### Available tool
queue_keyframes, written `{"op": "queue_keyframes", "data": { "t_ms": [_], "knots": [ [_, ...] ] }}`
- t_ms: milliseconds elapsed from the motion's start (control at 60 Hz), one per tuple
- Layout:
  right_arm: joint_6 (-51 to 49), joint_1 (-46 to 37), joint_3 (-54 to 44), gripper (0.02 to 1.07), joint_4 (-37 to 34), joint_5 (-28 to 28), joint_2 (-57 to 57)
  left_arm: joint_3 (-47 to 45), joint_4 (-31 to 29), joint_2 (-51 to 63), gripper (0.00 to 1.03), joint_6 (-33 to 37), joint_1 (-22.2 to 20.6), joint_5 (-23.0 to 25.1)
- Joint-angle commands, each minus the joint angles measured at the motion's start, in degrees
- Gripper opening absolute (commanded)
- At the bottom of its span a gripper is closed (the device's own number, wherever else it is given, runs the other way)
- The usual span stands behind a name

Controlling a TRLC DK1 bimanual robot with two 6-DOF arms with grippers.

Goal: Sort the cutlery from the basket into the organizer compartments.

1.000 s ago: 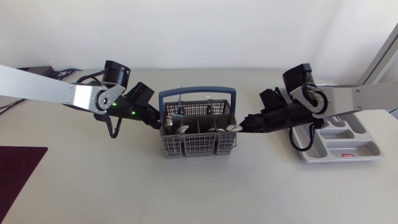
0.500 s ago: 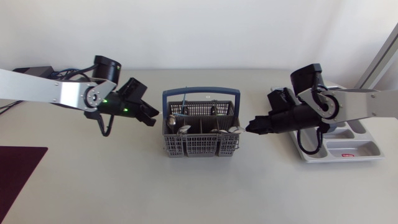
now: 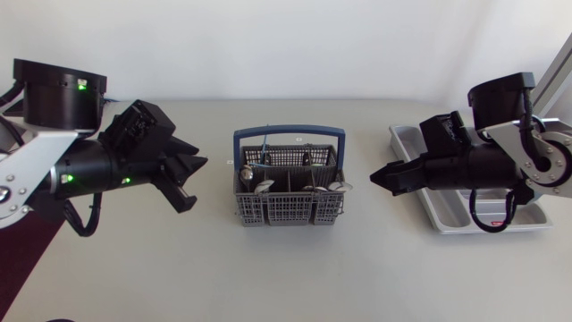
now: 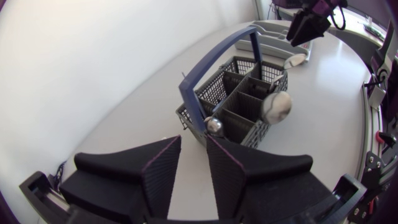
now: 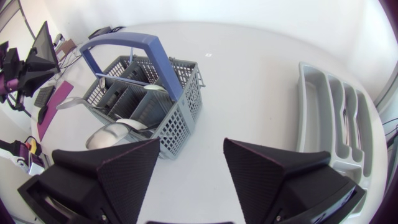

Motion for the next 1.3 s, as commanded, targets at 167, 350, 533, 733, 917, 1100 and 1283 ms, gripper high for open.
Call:
{"op": "queue_keyframes", "data": {
  "t_ms": [167,350,533,733,917,1100,1283],
  "knots": [
    [-1.73,0.03,-3.12,0.84,-1.6,0.87,-2.69,-1.32,-2.86,-3.31,0.34,-0.92,-19.01,-16.29],
    [-3.31,-0.41,-4.43,0.84,-0.9,0.87,-3.22,-0.26,-2.95,0.73,0.34,-1.71,-26.13,-22.27],
    [-4.8,-1.02,-5.14,0.84,-0.19,0.52,-3.05,0.79,-2.95,5.57,0.34,-1.62,-29.91,-26.84],
    [-6.56,-2.25,-5.49,0.86,-0.19,-1.41,-2.78,3.34,-2.78,10.31,0.36,-1.79,-32.81,-32.11],
    [-6.74,-2.17,-5.84,0.86,-0.28,-1.76,-3.66,4.04,-1.19,12.07,0.37,-2.41,-33.51,-35.19],
    [-6.74,-1.9,-6.19,0.86,-0.63,-1.85,-4.63,5.19,1.53,15.67,0.37,-3.29,-34.21,-37.65],
    [-6.74,-1.9,-6.46,0.86,-0.72,-2.29,-5.16,5.8,3.99,18.75,0.36,-3.38,-34.13,-41.34]
  ]
}}
